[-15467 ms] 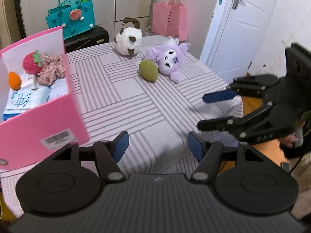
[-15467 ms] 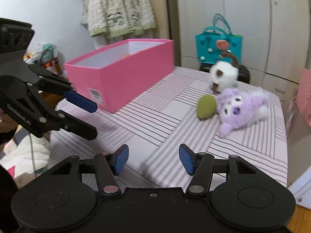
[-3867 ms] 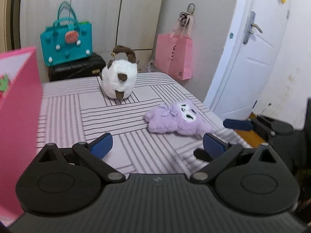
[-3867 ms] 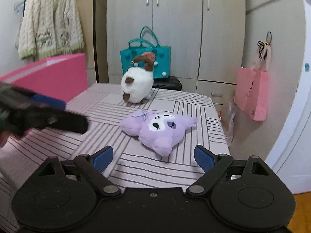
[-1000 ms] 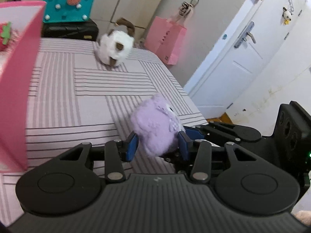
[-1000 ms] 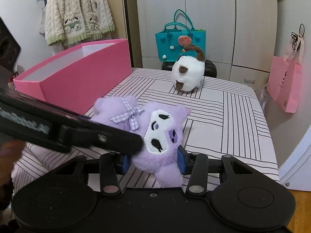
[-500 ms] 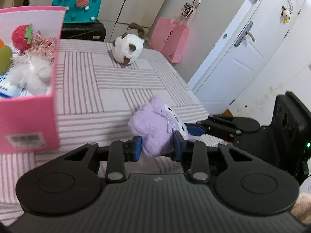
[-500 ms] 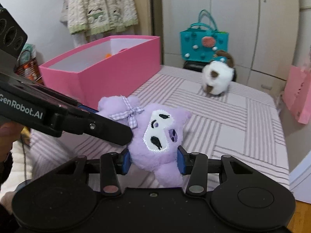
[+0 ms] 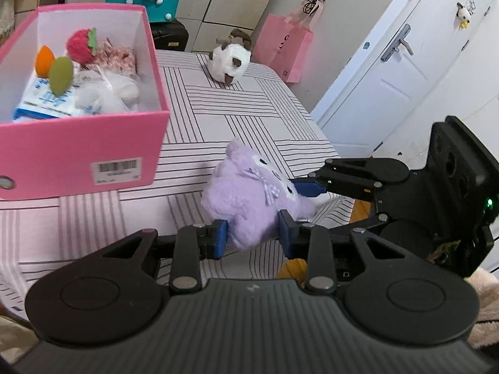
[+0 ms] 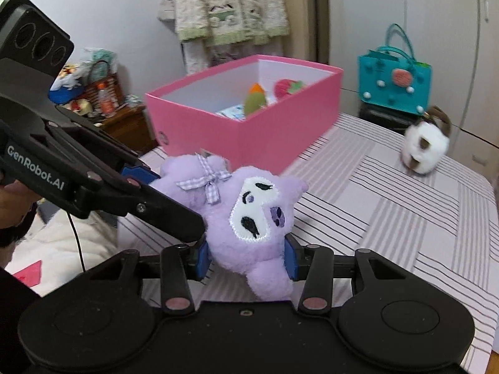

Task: Organize soft objects
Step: 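Lift the purple plush with the right tool and carry it toward the box, then lower the purple plush into the box and open the right tool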

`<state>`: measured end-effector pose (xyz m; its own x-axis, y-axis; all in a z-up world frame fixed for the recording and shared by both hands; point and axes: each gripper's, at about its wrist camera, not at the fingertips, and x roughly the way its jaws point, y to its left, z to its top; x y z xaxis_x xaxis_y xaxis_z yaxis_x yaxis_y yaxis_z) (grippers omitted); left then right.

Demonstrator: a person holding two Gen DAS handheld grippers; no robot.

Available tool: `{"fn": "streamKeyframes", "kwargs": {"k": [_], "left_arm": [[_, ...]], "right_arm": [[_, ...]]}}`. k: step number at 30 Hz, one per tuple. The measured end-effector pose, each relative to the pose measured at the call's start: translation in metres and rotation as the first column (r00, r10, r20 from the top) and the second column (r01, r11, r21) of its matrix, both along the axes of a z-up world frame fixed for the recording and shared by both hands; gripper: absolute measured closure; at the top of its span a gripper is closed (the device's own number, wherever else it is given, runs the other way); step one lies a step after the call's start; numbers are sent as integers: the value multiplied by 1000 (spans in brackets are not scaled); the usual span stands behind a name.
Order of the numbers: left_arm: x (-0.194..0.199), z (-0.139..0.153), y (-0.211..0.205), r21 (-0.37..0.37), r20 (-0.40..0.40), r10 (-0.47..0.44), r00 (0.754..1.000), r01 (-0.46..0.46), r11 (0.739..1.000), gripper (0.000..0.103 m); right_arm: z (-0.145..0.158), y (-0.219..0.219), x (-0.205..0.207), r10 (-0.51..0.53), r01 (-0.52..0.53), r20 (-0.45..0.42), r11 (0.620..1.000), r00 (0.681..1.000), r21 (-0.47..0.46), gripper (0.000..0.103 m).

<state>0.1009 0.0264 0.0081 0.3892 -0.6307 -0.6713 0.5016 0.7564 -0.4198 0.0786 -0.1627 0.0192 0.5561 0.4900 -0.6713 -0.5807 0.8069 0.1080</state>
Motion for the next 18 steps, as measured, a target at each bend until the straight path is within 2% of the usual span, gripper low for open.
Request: {"fn": "streamKeyframes", "kwargs": {"k": [11,18], "left_arm": [[-14,37,30,15,105,7,994,-8,1000,70],[-7,53,42,22,141,21,990,-24,999,70]], "right_arm": [[32,20,3,76,-79,53,995,996,63,52],[46,30,23,107,-111,46,989,993,94,52]]}}
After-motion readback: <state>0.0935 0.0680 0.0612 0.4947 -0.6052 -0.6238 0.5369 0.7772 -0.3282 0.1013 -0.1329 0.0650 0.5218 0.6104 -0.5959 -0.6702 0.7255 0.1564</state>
